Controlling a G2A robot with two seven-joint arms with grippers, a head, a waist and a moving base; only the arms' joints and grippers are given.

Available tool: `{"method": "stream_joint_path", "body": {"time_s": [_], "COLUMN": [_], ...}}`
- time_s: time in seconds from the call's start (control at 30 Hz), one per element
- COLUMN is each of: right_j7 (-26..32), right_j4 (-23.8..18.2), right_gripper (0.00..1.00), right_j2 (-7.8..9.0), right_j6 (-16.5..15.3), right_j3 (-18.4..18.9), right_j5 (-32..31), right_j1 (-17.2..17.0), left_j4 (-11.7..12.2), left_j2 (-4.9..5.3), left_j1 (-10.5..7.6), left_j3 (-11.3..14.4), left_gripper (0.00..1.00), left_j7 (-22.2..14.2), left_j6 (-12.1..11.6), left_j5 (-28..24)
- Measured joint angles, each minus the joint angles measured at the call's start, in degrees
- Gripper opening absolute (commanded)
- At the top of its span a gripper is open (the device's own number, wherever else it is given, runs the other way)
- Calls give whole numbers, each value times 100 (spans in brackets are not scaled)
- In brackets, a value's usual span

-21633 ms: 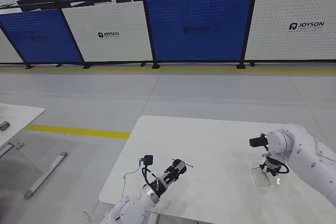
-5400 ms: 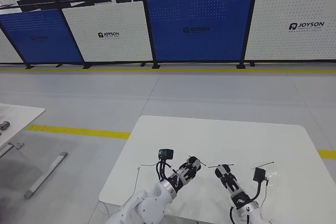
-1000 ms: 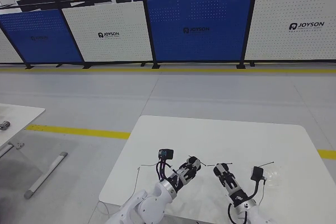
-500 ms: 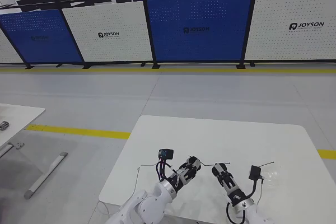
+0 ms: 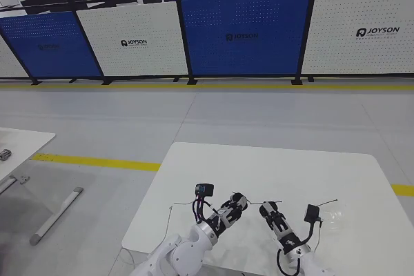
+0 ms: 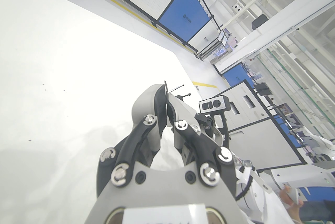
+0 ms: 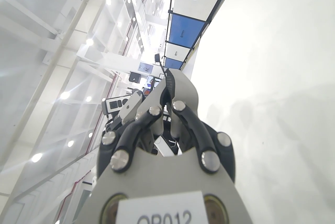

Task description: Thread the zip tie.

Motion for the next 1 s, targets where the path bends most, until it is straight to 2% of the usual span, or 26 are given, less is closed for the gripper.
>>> {"method": "stream_joint_path", "body": {"time_s": [0.27,0.43,0.6,0.77,1.0], "right_j7": [-3,-17,4,14,-85], "right_j4": [-5,-60,-99,-91,-112], "right_gripper": [0,0,0,0,0], "right_j2": [-1,-12,-25,-46,-51], "right_j6": [2,4,34,58,-99], "right_j3": [4,60,84,96,236], "right_j5": [3,10,-71,-88,-71], "right_j1": [-3,-52,-77,-73,-195], "left_j4": [4,51,60,16,22], "left_j2": [-2,-32,-52,-68,-71], "left_j1": [-1,-12,-3,52,50], "left_j3": [4,115,221,212,205], "left_gripper": [0,0,0,0,0], "left_j7": [11,194,41,238,271], "left_j6": [0,35,-49,-102,-80], "left_j5": [-3,17,-231,-399,-421]}}
